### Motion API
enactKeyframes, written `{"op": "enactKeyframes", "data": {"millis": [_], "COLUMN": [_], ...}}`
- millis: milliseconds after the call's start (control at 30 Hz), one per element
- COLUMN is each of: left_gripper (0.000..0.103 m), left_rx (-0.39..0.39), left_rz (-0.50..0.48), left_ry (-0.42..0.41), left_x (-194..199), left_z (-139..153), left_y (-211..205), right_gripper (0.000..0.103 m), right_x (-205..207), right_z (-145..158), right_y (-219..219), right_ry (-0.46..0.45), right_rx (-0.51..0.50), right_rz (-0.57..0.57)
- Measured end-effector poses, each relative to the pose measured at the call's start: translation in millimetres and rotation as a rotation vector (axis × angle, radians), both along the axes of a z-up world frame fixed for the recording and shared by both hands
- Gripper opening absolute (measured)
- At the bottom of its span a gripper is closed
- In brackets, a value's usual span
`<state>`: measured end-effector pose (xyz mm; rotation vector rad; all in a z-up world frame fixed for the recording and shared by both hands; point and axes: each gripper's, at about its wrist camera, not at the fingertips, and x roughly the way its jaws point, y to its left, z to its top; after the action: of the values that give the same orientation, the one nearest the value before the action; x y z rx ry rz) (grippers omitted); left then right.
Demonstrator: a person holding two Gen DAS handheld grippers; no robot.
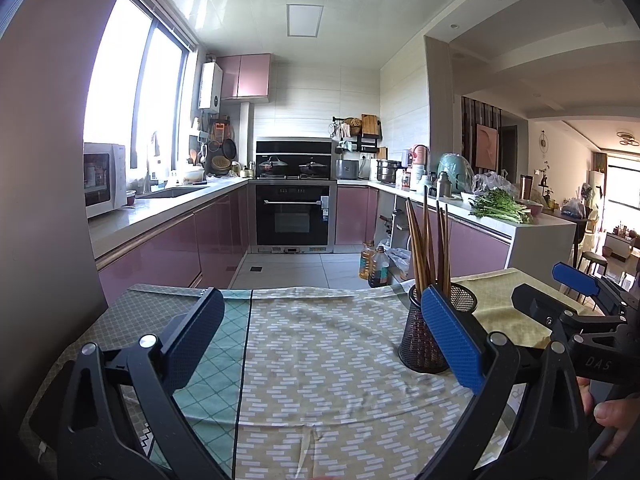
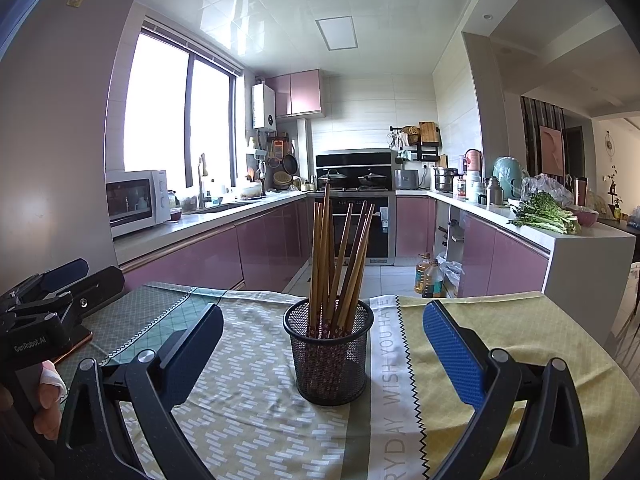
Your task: Organize utensils
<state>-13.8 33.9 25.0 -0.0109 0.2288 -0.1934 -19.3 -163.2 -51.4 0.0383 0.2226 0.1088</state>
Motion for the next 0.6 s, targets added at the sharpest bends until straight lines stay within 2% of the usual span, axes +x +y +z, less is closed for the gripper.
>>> {"op": "enactKeyframes", "data": {"millis": [600], "left_gripper": [0.097], "left_rx": [0.000], "left_rz": [-0.001], "left_ry": [0.000], "left_x": [-0.3], "left_z": [0.4], "left_y": [-0.2], "right_gripper": [0.097], "right_x": [0.4], "right_z": [-0.8], "right_y": [1.2], "right_ry": [-0.003], "right_rx": [0.000], "right_rz": [-0.001]}}
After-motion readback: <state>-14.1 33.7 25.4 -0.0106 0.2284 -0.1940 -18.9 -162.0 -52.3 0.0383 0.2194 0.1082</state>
